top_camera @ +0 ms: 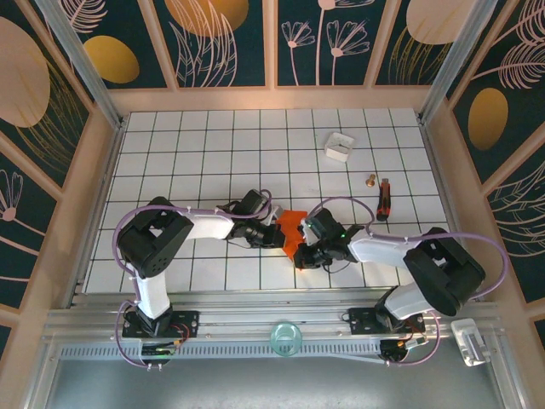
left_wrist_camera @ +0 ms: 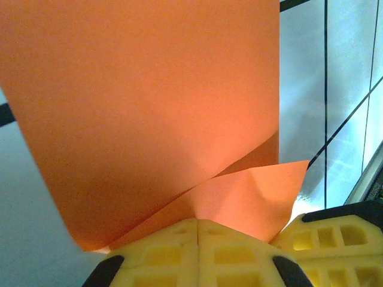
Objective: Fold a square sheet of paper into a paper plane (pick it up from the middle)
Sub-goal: Perform the third fold on the triangle at the bottom-center of the table.
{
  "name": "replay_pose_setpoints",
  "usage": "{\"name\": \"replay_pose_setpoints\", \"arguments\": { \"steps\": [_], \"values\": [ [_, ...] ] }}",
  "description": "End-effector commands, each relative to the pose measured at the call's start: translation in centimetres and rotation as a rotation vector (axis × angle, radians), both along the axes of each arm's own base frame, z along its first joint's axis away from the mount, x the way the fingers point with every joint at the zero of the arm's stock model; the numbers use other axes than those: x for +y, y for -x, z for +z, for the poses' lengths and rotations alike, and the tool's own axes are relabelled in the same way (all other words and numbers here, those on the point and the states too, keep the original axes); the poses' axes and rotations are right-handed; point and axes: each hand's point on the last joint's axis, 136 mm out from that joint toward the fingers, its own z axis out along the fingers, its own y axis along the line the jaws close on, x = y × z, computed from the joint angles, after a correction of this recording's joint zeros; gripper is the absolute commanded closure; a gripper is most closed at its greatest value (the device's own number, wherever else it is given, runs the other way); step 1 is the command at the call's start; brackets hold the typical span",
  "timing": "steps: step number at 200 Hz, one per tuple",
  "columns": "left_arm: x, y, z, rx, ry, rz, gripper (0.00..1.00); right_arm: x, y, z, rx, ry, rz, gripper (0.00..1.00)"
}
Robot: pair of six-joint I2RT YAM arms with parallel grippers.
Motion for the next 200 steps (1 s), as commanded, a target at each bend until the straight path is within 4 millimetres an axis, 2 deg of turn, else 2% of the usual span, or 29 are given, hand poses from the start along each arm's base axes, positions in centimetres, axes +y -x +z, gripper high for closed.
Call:
{"name": "replay_pose_setpoints", "arguments": {
  "steps": [1,75,111,132,164,186,200],
  "values": [
    [5.2,2.5,-6.6,0.090,-0.281,0.029,1.00,-3.8,3.3,-2.5,0.135,0.145,-0.041,1.00],
    [5.2,2.5,-6.6,0.090,-0.283,0.028,1.00,-5.5,5.1,-3.3,0.187,0.198,-0.097,1.00],
    [5.2,2.5,-6.7,0.091,-0.285,0.026,1.00,-6.0,4.9,-2.8,0.174,0.215,-0.131,1.00],
    [5.2,2.5,-6.7,0.092,-0.286,0.027,1.00,-4.7,3.4,-0.6,0.096,0.146,-0.124,1.00],
    [5.2,2.4,-6.7,0.093,-0.283,0.030,1.00,-1.2,1.1,4.5,-0.015,-0.035,-0.089,1.00],
    [5.1,2.4,-6.6,0.090,-0.282,0.029,1.00,0.5,0.6,5.5,-0.022,-0.088,-0.065,1.00],
    [5.1,2.4,-6.6,0.089,-0.281,0.030,1.00,1.2,0.1,5.2,-0.027,-0.082,-0.054,1.00]
  ]
}}
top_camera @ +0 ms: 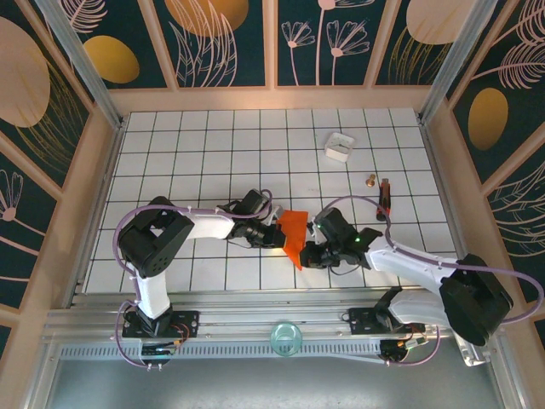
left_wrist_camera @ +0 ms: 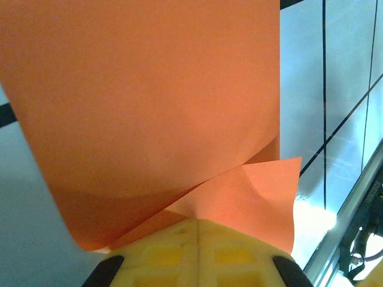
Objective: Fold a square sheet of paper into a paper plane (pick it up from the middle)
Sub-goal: Perform the third fold on the triangle at the bottom-center of the table.
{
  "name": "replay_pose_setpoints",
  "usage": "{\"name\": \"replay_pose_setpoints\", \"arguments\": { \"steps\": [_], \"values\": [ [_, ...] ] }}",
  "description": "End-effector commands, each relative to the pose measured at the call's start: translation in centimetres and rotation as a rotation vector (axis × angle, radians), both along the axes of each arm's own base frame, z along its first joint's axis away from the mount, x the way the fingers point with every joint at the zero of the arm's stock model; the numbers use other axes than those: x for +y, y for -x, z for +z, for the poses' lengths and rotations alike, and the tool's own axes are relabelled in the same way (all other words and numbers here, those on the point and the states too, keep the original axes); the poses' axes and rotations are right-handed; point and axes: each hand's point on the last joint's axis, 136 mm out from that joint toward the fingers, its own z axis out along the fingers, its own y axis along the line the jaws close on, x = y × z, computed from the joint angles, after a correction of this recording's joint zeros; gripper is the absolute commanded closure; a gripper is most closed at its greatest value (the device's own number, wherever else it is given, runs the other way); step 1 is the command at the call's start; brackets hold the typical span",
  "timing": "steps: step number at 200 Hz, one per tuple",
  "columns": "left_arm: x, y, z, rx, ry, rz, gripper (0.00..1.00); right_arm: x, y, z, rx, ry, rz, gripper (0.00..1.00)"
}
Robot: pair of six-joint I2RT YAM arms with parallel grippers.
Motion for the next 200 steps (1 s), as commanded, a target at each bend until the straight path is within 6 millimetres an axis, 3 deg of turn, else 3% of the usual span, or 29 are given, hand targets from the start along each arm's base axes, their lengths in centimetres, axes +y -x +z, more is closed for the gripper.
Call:
{"name": "replay_pose_setpoints", "arguments": {
  "steps": [1,44,96,123,169,187,200],
  "values": [
    [5.2,2.4,-6.6,0.091,-0.284,0.038,1.00,1.8,-0.5,0.5,-0.010,-0.028,0.037,1.00],
    [4.9,2.2,-6.3,0.088,-0.273,0.039,1.00,3.2,-2.1,-1.5,-0.011,0.012,0.064,1.00],
    [4.0,1.4,-5.4,0.074,-0.246,0.040,1.00,-0.2,-0.4,-5.9,0.067,0.120,0.061,1.00],
    [2.9,0.4,-3.6,0.050,-0.204,0.051,0.96,-1.7,1.0,-7.0,0.104,0.137,0.044,1.00],
    [0.1,-0.5,2.4,0.022,0.007,0.106,0.77,-2.1,1.7,-7.3,0.117,0.120,0.032,1.00],
    [-0.1,0.4,3.1,0.044,0.041,0.125,0.79,-1.9,1.6,-7.2,0.114,0.114,0.028,1.00],
    [-0.3,1.4,2.8,0.067,0.039,0.122,0.88,-1.9,1.5,-7.2,0.111,0.114,0.028,1.00]
  ]
}}
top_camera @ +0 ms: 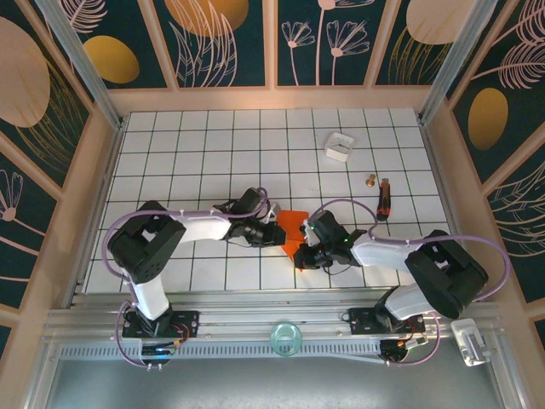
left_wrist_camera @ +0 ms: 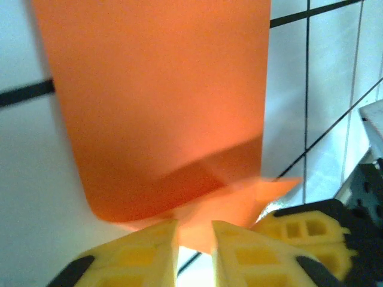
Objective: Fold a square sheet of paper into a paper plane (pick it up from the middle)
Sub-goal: Perform the third fold on the triangle at the bottom-center of the table.
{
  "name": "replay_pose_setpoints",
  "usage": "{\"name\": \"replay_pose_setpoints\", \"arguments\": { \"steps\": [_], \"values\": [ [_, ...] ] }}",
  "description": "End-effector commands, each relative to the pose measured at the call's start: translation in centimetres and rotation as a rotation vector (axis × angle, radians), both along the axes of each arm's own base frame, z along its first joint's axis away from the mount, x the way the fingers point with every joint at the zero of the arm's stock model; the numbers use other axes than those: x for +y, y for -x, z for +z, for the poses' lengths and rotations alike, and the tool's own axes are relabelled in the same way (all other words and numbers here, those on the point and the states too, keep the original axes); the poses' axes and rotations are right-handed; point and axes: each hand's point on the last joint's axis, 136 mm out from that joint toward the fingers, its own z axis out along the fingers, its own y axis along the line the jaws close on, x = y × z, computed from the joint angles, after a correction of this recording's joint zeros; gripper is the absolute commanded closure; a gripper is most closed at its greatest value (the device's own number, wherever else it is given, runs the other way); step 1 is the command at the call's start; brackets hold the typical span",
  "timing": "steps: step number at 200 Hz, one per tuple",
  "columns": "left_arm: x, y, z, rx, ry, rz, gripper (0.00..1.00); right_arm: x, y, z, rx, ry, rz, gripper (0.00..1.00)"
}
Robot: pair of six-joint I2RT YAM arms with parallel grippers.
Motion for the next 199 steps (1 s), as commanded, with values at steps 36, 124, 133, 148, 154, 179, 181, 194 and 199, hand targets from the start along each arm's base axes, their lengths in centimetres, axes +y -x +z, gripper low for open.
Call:
{"name": "replay_pose_setpoints", "arguments": {
  "steps": [36,124,133,148,154,179,181,194,199],
  "values": [
    [-1.8,2.5,0.0,0.086,0.065,0.021,1.00,-3.1,2.4,-2.7,0.103,0.130,-0.023,1.00],
    [-1.5,2.2,-3.0,0.107,-0.028,0.044,1.00,-4.1,2.9,-3.6,0.139,0.187,-0.034,1.00],
    [-1.5,2.1,-3.0,0.106,-0.030,0.050,1.00,-4.3,3.2,-3.8,0.152,0.200,-0.033,1.00],
    [-1.1,1.7,-3.0,0.101,-0.037,0.064,1.00,-4.5,3.4,-3.9,0.164,0.210,-0.035,1.00],
    [-1.0,1.5,-2.9,0.096,-0.037,0.071,1.00,-4.6,3.5,-3.9,0.168,0.214,-0.036,1.00],
    [-0.5,0.4,-2.5,0.080,-0.037,0.093,1.00,-5.0,3.8,-4.0,0.183,0.229,-0.038,1.00],
    [-0.5,0.3,-2.5,0.080,-0.037,0.094,1.00,-5.0,3.9,-4.1,0.185,0.231,-0.036,1.00],
    [-0.3,-0.2,-2.5,0.077,-0.042,0.101,1.00,-5.2,4.2,-4.2,0.193,0.235,-0.036,1.00],
    [-0.2,-0.4,-2.5,0.075,-0.044,0.104,1.00,-5.2,4.2,-4.2,0.195,0.236,-0.037,1.00]
  ]
}}
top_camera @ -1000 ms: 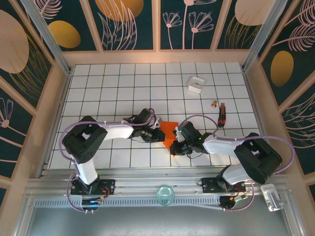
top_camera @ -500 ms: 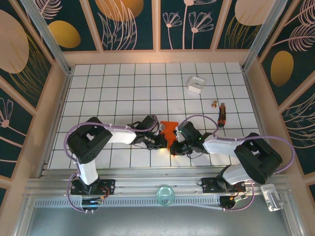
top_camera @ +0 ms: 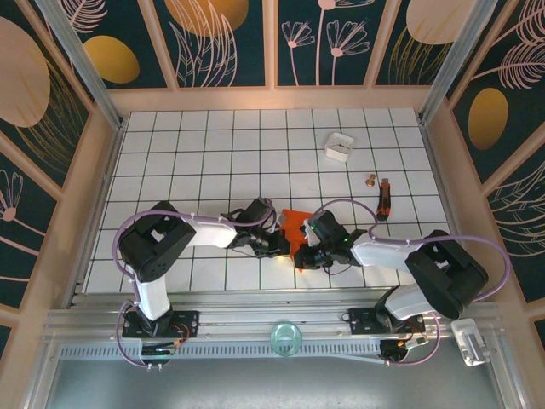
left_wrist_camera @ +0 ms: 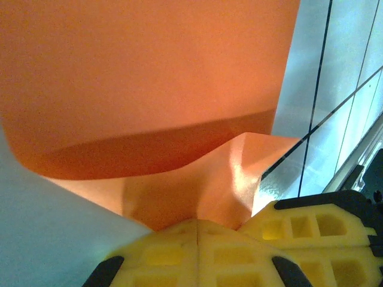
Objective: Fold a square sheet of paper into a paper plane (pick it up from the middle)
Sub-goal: Perform the third fold on the triangle at the bottom-center of the table, then perform the fourth fold on the wing at the bottom-center of the table.
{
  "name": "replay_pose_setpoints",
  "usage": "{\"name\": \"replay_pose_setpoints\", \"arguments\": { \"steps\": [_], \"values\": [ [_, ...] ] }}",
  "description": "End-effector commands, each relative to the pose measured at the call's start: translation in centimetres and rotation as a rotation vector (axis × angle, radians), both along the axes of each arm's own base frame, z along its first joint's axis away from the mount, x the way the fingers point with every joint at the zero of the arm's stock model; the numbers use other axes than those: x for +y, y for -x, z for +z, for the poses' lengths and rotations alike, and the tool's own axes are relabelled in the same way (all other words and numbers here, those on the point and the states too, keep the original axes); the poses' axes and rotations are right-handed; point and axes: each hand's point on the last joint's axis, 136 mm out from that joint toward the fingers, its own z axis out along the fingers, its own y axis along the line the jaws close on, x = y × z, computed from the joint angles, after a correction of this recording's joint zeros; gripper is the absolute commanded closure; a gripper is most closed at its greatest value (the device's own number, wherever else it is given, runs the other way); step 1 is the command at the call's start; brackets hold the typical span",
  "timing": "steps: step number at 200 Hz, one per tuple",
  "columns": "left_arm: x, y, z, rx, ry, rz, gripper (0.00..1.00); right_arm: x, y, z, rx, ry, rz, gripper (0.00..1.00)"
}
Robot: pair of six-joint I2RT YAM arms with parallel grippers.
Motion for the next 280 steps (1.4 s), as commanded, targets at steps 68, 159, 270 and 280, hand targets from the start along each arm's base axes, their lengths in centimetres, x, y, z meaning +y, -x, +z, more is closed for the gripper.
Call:
{"name": "replay_pose_setpoints", "arguments": {
  "steps": [68,159,270,280],
  "values": [
    [3.1,-4.8,-1.9,-0.041,-0.113,0.108,1.00,-5.2,4.3,-4.2,0.193,0.238,-0.035,1.00],
    [5.5,-6.5,-2.3,-0.067,-0.126,0.145,1.00,-5.3,4.3,-4.2,0.195,0.241,-0.036,1.00],
    [5.8,-4.3,4.6,-0.130,0.100,0.248,0.70,-0.7,-3.5,6.2,-0.086,-0.137,-0.084,1.00],
    [5.5,-4.2,4.6,-0.126,0.105,0.241,0.69,-0.9,-4.3,5.8,-0.079,-0.111,-0.104,1.00]
  ]
}}
